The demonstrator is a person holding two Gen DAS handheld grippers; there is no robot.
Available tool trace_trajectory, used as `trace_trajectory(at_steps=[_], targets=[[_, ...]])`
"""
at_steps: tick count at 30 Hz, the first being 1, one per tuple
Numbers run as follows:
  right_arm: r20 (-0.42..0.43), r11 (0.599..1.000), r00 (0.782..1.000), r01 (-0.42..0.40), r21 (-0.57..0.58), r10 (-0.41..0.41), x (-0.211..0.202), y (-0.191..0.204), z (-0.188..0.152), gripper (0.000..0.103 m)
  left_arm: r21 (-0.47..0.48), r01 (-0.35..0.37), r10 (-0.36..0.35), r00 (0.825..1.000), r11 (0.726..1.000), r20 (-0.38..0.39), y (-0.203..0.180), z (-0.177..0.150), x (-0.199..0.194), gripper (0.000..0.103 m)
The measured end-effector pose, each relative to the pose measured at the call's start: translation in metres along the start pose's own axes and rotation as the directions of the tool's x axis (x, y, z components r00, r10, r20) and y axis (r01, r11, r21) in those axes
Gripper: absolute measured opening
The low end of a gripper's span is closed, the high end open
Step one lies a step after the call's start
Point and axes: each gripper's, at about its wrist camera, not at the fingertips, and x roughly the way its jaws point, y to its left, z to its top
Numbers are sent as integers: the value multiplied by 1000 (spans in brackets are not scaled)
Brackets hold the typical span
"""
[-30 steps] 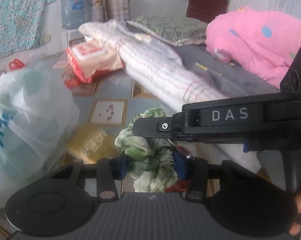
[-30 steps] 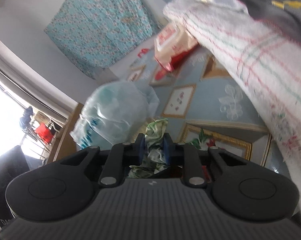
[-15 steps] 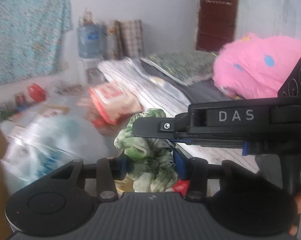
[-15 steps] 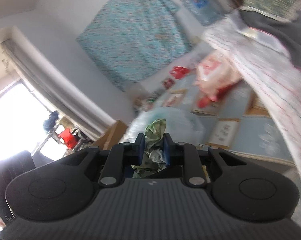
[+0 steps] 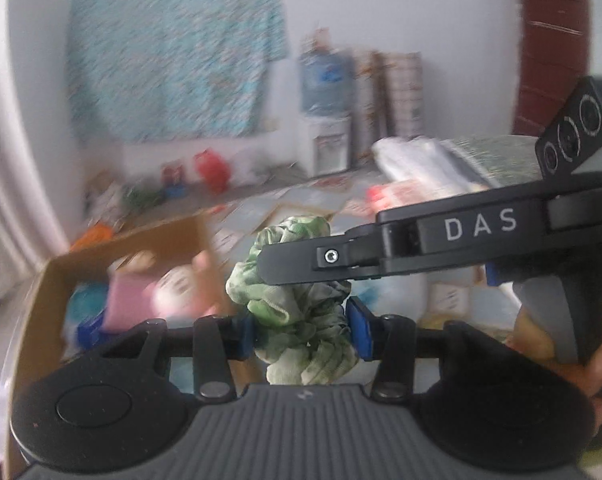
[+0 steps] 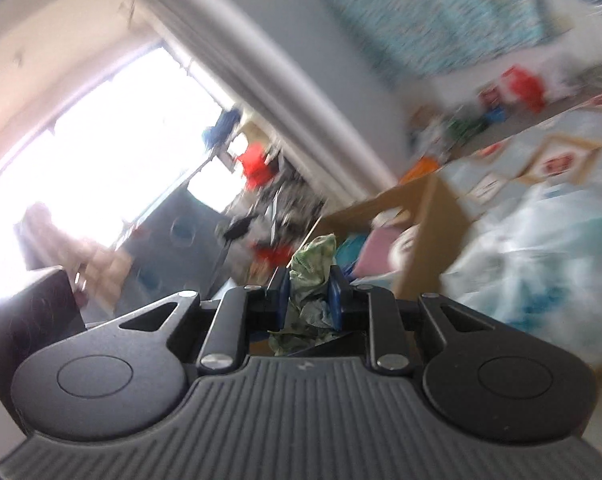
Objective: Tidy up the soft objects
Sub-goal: 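Carry the green scrunchie into the box and open the right gripper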
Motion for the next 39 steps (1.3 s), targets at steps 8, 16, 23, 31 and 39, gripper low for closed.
trace_trajectory(at_steps=[8,16,23,31,39], targets=[[-276,999,961,23,-39,-32,101,27,1,21,-131,-11,-9,988,991,-156,79,-27,17,47],[-478,981,862,98,-165,-167,171,43,-22,21,-211,3,-69,949,978,-306,127,-69,39,47],[-600,960,758,126,-250,-256,202,36,-38,32,-199,5,-91,901,980,-423,134,-91,62,48],[-643,955,715,123,-271,-275,223,31,-50,52,-221,10,-114,879,975,-462,137,-105,66,65],[-637,957,725,116,-264,-263,227,29,-51,60,-215,19,-115,888,976,-445,133,-104,57,75]])
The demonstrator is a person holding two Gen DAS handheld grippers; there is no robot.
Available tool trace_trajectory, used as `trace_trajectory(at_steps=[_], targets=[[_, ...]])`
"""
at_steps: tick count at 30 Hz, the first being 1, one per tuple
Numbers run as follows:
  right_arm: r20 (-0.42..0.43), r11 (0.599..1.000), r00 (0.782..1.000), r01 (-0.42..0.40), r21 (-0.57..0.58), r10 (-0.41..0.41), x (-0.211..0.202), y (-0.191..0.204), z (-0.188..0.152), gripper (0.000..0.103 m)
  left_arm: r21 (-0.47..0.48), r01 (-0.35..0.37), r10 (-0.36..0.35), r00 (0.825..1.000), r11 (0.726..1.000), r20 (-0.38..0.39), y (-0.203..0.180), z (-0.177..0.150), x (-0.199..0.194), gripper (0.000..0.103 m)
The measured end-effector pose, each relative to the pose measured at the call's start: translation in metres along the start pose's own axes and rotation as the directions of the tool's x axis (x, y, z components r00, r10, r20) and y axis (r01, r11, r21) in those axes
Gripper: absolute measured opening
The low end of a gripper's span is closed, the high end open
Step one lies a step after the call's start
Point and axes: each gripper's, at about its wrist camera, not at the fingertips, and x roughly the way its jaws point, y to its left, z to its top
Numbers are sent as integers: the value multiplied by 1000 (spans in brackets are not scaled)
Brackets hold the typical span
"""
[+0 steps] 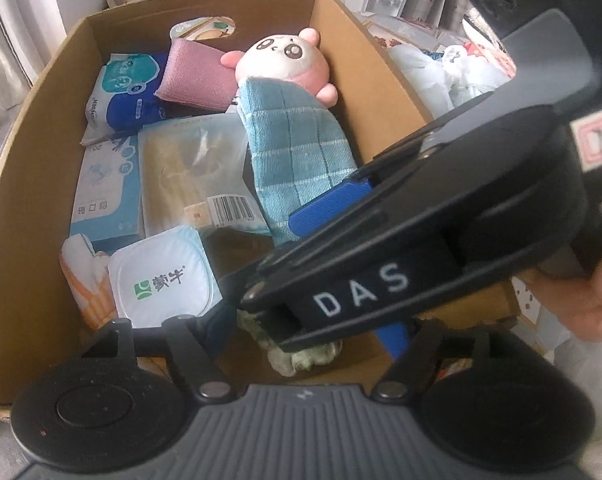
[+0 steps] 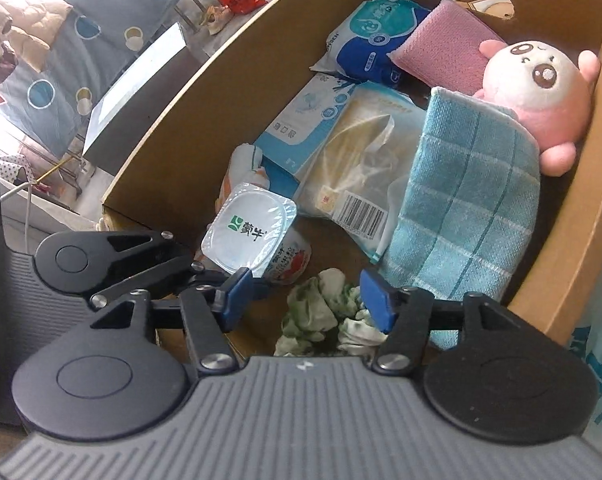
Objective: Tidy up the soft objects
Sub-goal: 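Carry the green scrunchie into the box and open the right gripper, then move the right gripper to the gold tissue pack and grasp it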
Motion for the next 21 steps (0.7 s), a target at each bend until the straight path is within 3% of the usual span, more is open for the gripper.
trace_trajectory(at_steps=[6,9,12,15,21], targets=[[124,995,988,-98,21,95,-24,-6,0,61,-13,0,0,999,1000,47,-1,-4,-14,77],[237,985,958,-172,31,160,-52,-11,-5,61,-13,1,0,995,1000,98,-4,-7,-27,79],[364,968,908,-246,57,209,-86,-23,-23,64,-6,-2,3,983,1000,184,-13,-11,-43,82],[473,956,857,-280,90,206,-114,-39,-52,65,3,8,-8,964,1000,265,-28,-16,-55,85],[649,947,758,-253,197,68,-165,-83,-134,65,87,54,-83,927,995,367,-81,-19,-63,87]])
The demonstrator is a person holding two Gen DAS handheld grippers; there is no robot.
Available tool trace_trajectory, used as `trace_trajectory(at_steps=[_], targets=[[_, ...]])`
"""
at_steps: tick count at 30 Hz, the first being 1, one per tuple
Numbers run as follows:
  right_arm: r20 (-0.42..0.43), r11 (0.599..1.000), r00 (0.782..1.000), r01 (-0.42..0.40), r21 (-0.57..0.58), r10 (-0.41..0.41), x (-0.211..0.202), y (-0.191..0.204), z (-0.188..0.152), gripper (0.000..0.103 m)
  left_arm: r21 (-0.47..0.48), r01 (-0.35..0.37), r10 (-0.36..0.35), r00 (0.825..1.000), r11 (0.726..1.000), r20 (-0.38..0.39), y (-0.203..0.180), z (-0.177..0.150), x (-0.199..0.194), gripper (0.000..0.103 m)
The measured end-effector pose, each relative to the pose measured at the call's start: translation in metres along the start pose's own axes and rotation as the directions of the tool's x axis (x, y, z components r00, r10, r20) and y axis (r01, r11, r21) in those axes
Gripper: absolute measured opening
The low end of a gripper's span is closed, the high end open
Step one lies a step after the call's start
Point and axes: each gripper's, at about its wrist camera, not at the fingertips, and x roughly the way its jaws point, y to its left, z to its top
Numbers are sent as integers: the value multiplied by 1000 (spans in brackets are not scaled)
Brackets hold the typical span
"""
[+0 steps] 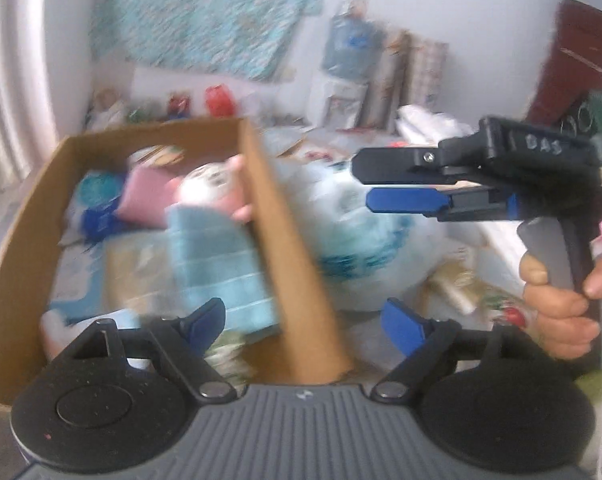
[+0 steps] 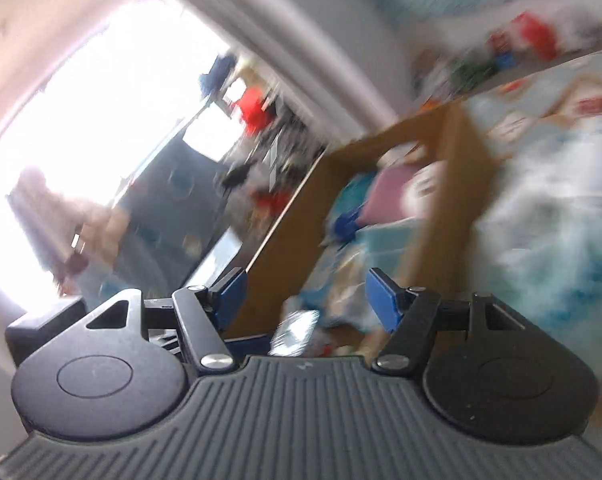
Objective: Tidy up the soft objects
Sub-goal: 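Move the right gripper to the gold tissue pack and grasp it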
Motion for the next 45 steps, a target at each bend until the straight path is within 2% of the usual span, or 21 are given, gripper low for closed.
trace_trajectory(at_steps=[3,5,6,9,13,19,21,25,27,29,33,37,45], targets=[[136,995,988,70,65,-79,-58,-30,-8,65,85,16,-20,999,996,40,-38,1,7,87],[199,988,971,118,99,-136,-87,-47,-13,66,128,40,-46,998,991,52,-63,2,15,87],[229,980,955,163,113,-186,-103,-55,-17,66,140,60,-67,997,988,49,-73,1,21,87],[281,952,912,265,154,-300,-131,-77,-29,67,166,138,-142,990,976,9,-105,-2,45,87],[277,924,890,307,227,-363,-146,-111,-45,65,209,186,-182,983,960,-38,-145,-2,84,87],[215,895,886,347,280,-411,-134,-150,-60,58,248,221,-204,974,943,-94,-176,-11,134,87],[186,885,886,362,294,-424,-129,-161,-64,51,261,229,-204,972,938,-120,-182,-13,153,86],[128,868,888,388,311,-442,-114,-186,-66,43,266,231,-192,968,936,-163,-191,-17,179,81],[109,863,890,391,321,-444,-110,-192,-68,40,259,236,-190,963,936,-191,-192,-18,189,75],[93,863,898,379,333,-430,-106,-199,-71,38,258,243,-191,959,935,-211,-194,-19,200,72],[80,868,912,353,349,-403,-105,-202,-76,37,265,250,-192,955,931,-224,-198,-21,207,69],[88,867,915,339,366,-395,-111,-203,-80,37,274,240,-183,959,931,-218,-201,-21,210,69],[90,861,915,333,384,-394,-122,-196,-87,38,275,258,-199,954,926,-225,-204,-22,207,70]])
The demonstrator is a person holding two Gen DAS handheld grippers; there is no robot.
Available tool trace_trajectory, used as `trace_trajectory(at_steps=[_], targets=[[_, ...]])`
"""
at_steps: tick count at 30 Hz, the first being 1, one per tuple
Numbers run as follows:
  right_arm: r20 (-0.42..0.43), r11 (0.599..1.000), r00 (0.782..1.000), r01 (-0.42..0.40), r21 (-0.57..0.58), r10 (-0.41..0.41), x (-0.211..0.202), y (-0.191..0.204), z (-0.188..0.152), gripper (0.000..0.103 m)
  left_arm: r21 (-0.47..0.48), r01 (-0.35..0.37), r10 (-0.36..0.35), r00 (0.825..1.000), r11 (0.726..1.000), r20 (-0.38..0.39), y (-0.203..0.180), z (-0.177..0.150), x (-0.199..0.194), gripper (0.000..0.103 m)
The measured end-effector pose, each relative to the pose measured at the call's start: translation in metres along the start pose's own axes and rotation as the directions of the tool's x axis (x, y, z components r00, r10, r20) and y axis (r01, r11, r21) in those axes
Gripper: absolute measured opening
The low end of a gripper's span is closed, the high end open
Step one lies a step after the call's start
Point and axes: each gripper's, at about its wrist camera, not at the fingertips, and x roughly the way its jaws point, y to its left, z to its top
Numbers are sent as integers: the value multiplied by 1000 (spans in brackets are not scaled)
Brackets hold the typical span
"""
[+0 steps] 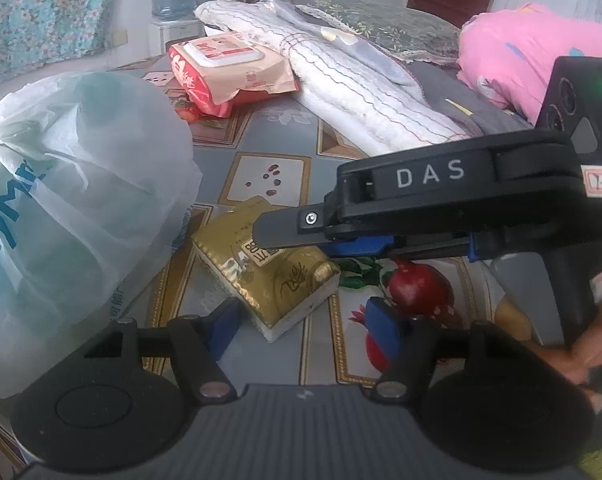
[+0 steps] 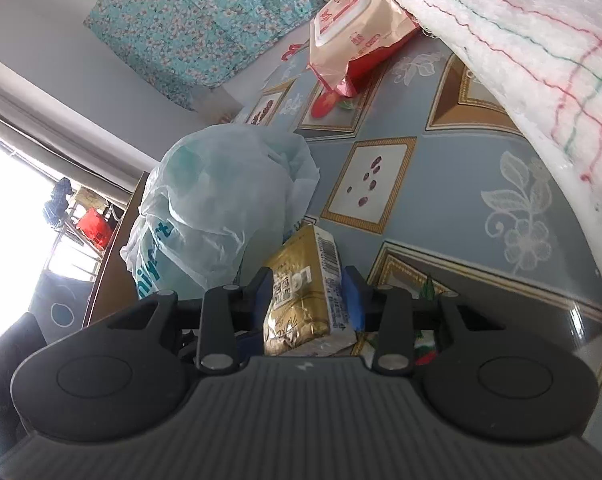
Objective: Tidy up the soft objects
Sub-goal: 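Move the right gripper to the gold tissue pack and grasp it, then carry the gold tissue pack into the box and open the right gripper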
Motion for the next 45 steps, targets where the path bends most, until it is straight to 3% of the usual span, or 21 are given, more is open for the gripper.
trace_trajectory(at_steps=[20,26,36,42,45], targets=[[7,999,1000,-12,34,12,-18,-7,-15,39,40,24,-23,1000,999,-13,-7,-6,-2,73],[16,999,1000,-17,50,16,-22,-9,-13,39,49,32,-31,999,998,-20,-6,-7,-3,81],[29,999,999,21,25,-22,-17,-8,-9,39,69,-7,8,1000,998,-11,-10,-3,5,82],[26,997,998,53,-47,-52,-7,1,-12,34,87,-65,64,998,994,20,-12,-3,7,66],[30,996,998,61,-66,-59,-9,5,-12,33,66,-66,64,998,996,27,-8,-2,4,65]])
